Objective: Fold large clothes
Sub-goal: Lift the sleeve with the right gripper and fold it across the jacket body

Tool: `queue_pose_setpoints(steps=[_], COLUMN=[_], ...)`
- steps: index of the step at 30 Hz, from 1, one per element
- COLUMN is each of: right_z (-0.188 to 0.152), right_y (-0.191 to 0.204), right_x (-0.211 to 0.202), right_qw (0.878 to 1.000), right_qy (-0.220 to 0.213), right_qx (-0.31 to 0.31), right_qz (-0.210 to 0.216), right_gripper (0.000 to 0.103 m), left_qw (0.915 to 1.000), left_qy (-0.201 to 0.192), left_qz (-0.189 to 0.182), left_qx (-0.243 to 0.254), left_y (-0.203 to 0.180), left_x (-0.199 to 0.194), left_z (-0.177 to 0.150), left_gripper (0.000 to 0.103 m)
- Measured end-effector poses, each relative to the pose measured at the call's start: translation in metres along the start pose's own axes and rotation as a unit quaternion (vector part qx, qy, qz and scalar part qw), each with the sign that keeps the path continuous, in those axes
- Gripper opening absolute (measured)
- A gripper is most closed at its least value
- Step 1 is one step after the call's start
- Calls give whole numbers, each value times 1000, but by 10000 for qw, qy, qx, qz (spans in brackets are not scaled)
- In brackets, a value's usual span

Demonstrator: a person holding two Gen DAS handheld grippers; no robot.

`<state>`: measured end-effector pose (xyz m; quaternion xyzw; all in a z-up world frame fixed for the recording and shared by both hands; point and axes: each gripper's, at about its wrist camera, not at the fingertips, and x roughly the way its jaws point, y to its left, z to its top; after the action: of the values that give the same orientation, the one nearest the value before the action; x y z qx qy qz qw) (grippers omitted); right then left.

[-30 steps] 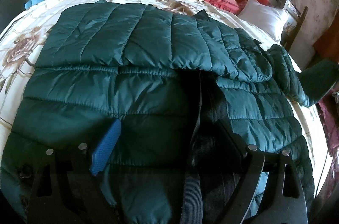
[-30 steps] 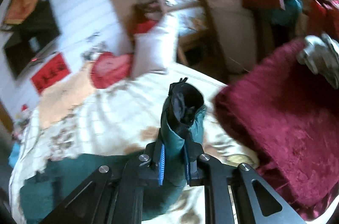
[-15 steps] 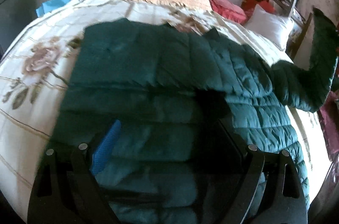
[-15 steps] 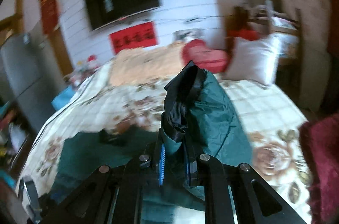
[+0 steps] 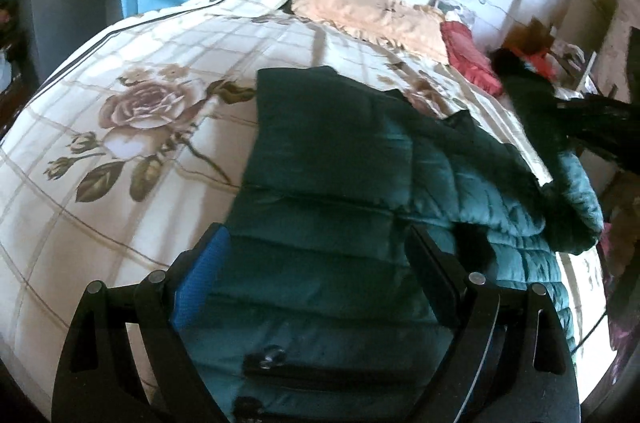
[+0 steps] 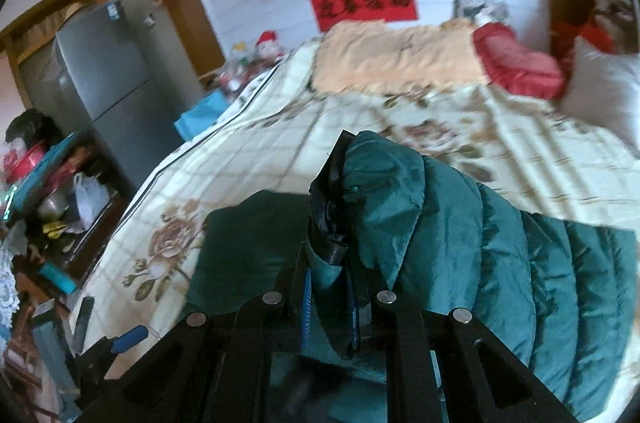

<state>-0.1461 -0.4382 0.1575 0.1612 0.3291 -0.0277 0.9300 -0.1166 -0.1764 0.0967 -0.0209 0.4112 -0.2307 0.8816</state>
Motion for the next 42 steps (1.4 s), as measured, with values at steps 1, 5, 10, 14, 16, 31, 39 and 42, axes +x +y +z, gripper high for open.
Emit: queue_pose_setpoints(steps=[1, 5, 10, 14, 16, 31, 39, 42], right_z=[-1, -11, -27, -31, -26, -47, -71, -74], right_y=[10, 30, 40, 34, 29, -72, -118, -125], right_x=[15, 60, 111, 108, 86, -100, -132, -129], right_qw=[9999, 9985, 9926, 9880, 9891, 9958, 9951, 9942], right_qy=[80, 397, 1046, 1070, 927, -13, -44, -2], right_qx=[8, 64, 175, 478, 508, 797, 992, 1073], right_qz=[88, 364, 597, 1005, 1025, 444, -8, -73], right_gripper=[13, 13, 22, 61, 61, 74, 75, 75], left_qw=[10000, 9999, 9995, 9991, 9986, 9962, 9978, 9981], left_qy=[11, 34, 119, 131, 119, 477, 446, 413], left_qz=[11, 10, -75, -221, -330, -627, -382, -407], left_qx=[-23, -138, -278, -348, -397, -360, -319, -195], left_y=[3, 14, 20, 18, 15, -71, -88, -92], left_x=[1, 4, 11, 12, 13, 80, 95, 94], left_z=[0, 0, 1, 5, 10, 50, 52, 52], left_gripper=[89, 89, 90, 90, 89, 89, 86, 63])
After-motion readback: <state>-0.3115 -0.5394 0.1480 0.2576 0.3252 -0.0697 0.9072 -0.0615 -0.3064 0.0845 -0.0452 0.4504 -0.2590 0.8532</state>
